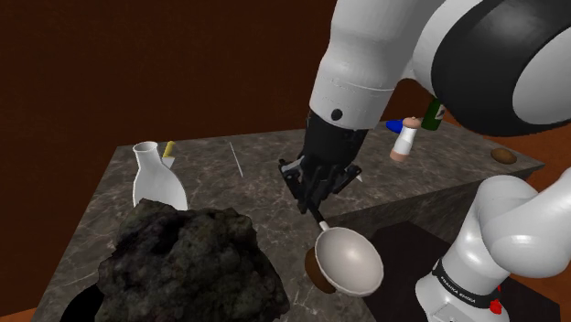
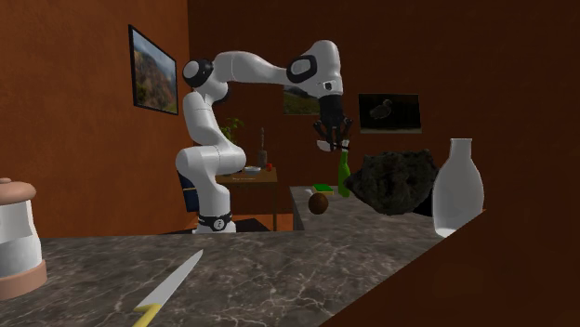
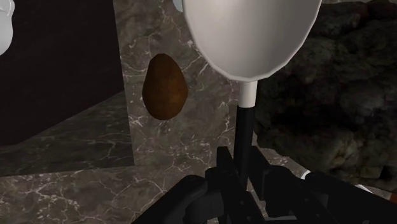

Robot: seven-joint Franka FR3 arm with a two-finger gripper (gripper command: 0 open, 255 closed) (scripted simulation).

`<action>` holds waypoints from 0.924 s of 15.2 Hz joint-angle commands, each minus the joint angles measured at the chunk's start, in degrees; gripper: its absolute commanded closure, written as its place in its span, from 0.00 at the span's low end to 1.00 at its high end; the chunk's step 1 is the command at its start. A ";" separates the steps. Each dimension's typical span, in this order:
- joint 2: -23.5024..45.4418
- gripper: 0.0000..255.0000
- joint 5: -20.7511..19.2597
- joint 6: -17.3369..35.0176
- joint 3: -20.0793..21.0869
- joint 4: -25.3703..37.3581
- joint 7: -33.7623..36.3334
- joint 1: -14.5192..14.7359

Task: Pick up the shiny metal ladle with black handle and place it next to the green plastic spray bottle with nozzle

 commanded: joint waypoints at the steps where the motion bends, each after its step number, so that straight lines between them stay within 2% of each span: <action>1: 0.09 1.00 0.21 1.50 0.36 -1.36 0.03 0.08; 14: 1.71 1.00 1.57 11.78 3.16 -10.00 0.34 0.47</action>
